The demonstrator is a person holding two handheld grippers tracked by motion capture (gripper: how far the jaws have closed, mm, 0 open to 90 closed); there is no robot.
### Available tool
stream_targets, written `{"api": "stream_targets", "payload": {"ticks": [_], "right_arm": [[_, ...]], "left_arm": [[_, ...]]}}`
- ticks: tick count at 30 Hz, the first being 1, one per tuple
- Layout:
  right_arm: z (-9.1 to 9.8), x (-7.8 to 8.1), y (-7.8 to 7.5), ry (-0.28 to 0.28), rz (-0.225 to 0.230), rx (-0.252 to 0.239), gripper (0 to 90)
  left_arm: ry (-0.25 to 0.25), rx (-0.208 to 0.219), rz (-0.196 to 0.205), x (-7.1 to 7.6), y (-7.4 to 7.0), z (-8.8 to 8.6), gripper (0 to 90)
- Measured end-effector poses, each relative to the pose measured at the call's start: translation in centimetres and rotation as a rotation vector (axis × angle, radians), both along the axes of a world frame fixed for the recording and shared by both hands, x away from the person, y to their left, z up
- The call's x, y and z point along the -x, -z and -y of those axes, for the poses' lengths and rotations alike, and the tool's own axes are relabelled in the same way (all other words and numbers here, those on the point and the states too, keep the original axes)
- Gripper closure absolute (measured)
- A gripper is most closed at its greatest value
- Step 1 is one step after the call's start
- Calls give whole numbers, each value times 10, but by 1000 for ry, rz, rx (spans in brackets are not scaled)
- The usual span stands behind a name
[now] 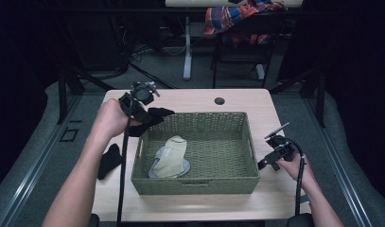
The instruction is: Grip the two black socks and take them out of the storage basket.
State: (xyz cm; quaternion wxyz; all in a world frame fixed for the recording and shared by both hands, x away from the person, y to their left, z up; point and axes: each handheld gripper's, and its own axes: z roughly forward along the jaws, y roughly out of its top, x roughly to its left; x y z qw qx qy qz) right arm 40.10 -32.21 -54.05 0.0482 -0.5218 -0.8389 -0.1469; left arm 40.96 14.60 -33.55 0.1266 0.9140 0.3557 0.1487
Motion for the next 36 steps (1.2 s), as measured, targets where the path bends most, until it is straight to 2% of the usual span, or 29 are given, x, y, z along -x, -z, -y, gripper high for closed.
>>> {"api": "stream_targets", "payload": {"ticks": [1, 2, 6, 8, 9, 10, 11, 13, 16, 17, 18, 20, 22, 23, 24, 25, 27, 28, 32, 36], "right_arm": [[-1, 1, 1, 20, 10, -15, 96], [-1, 0, 1, 5, 1, -9, 96], [-1, 0, 0, -2, -1, -2, 96], [-1, 0, 0, 1, -2, -4, 96], [-2, 1, 2, 22, 10, -15, 96], [-3, 1, 2, 26, 10, -20, 96], [-3, 1, 2, 24, 13, -12, 96], [-3, 1, 2, 26, 11, -21, 96], [-2, 1, 2, 23, 9, -14, 96], [-1, 0, 0, -1, -4, 1, 96], [-1, 0, 0, -1, -4, 1, 96], [-1, 0, 0, 4, -2, -3, 96], [-1, 0, 0, 3, -3, -1, 96], [-2, 2, 3, 37, 19, -32, 96], [-2, 1, 1, 17, 5, -16, 96], [-2, 1, 2, 23, 7, -15, 96], [-2, 1, 2, 24, 10, -11, 96], [-2, 1, 2, 24, 9, -17, 96], [-2, 1, 2, 24, 8, -15, 96], [-2, 1, 2, 24, 8, -9, 96]], "left_arm": [[-16, 8, 6, 2, -1, -7, 793], [-16, 8, 6, 2, -1, -7, 793], [-80, 17, 15, 8, -6, -37, 793], [-118, 22, 21, 12, -5, -50, 792], [-135, 17, 23, 13, -3, -56, 792], [-165, 12, 19, 16, 1, -67, 792], [-165, 12, 19, 16, 1, -67, 792], [-201, 27, 9, 21, 11, -82, 790], [-216, 48, -5, 24, 18, -91, 790], [-232, 65, -11, 27, 25, -99, 789], [-232, 65, -11, 27, 25, -99, 790], [-249, 83, -27, 31, 37, -108, 790], [-255, 87, -36, 32, 41, -110, 789], [-262, 90, -39, 33, 45, -113, 789], [-271, 98, -44, 34, 50, -116, 788], [-286, 100, -58, 35, 60, -121, 788], [-305, 109, -72, 36, 71, -127, 788], [-305, 109, -72, 36, 71, -127, 788], [-338, 123, -98, 38, 94, -138, 788], [-353, 136, -111, 38, 108, -144, 788]]}}
